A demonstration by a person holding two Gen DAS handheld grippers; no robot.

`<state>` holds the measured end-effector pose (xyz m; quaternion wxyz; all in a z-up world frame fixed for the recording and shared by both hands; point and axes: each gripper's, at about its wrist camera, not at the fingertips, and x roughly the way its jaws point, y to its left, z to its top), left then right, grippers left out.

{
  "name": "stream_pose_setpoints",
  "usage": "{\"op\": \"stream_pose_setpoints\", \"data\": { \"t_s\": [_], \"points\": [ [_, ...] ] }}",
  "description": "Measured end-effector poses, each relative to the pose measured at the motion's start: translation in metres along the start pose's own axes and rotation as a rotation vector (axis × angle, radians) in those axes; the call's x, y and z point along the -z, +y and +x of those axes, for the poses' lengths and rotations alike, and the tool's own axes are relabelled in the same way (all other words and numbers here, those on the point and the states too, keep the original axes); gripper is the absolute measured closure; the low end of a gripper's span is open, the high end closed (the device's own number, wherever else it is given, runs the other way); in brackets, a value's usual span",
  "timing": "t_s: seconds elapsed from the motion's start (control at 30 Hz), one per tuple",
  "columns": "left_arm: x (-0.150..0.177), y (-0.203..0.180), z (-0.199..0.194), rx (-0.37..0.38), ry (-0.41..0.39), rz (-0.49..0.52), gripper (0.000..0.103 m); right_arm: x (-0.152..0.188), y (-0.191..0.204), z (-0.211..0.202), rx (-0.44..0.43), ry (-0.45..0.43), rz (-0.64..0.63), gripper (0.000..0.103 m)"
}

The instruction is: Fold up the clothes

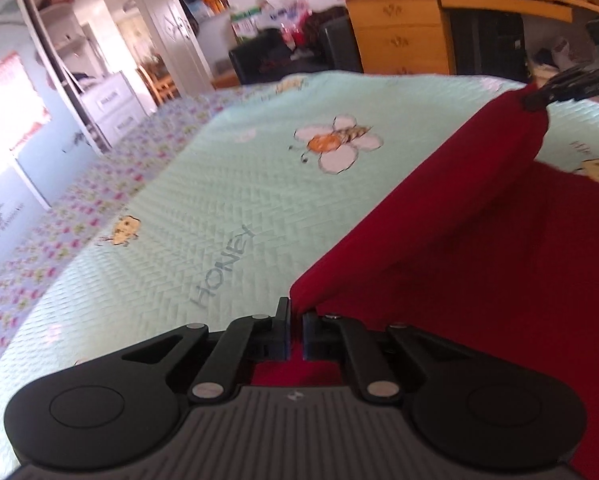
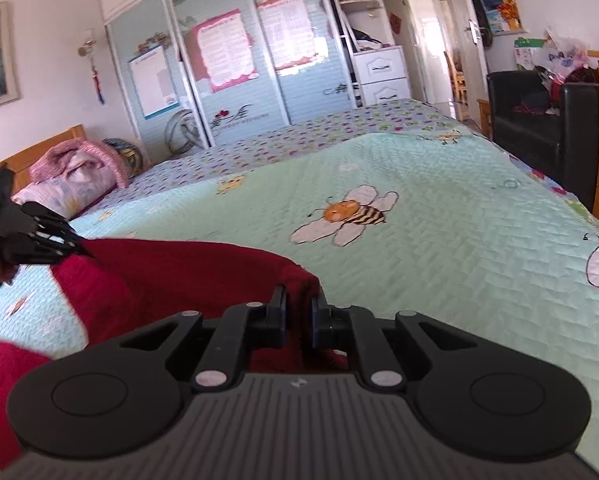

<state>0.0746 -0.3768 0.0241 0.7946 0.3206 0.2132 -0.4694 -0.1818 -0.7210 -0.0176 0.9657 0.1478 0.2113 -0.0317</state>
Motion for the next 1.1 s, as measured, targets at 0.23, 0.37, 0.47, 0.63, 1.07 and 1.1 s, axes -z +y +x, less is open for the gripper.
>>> {"op": "stream_pose_setpoints", "data": {
  "t_s": [0.23,0.37,0.47,0.63,1.07,1.1],
  "points": [
    [0.049,-0.100,-0.085,0.040,0.002,0.033,0.099,0.051,0.030,-0.075,-0.036,0.015,-0.014,0.090],
    [0.092,-0.149,-0.075,0.048,0.096,0.018,0.099,0.091,0.041,-0.090,0.006,0.068,-0.093,0.088],
    [0.106,-0.164,-0.066,0.011,0.107,-0.004,0.099,0.104,0.045,-0.094,0.021,0.079,-0.125,0.086],
    [0.102,-0.167,-0.058,-0.060,0.099,-0.025,0.098,0.108,0.046,-0.093,0.026,0.068,-0.150,0.086],
    [0.102,-0.186,-0.035,-0.167,0.131,0.177,0.098,0.092,0.055,-0.088,-0.033,0.003,-0.404,0.082],
    [0.108,-0.195,-0.029,-0.145,0.147,0.201,0.097,0.103,0.049,-0.092,-0.039,0.045,-0.376,0.080]
  ]
}}
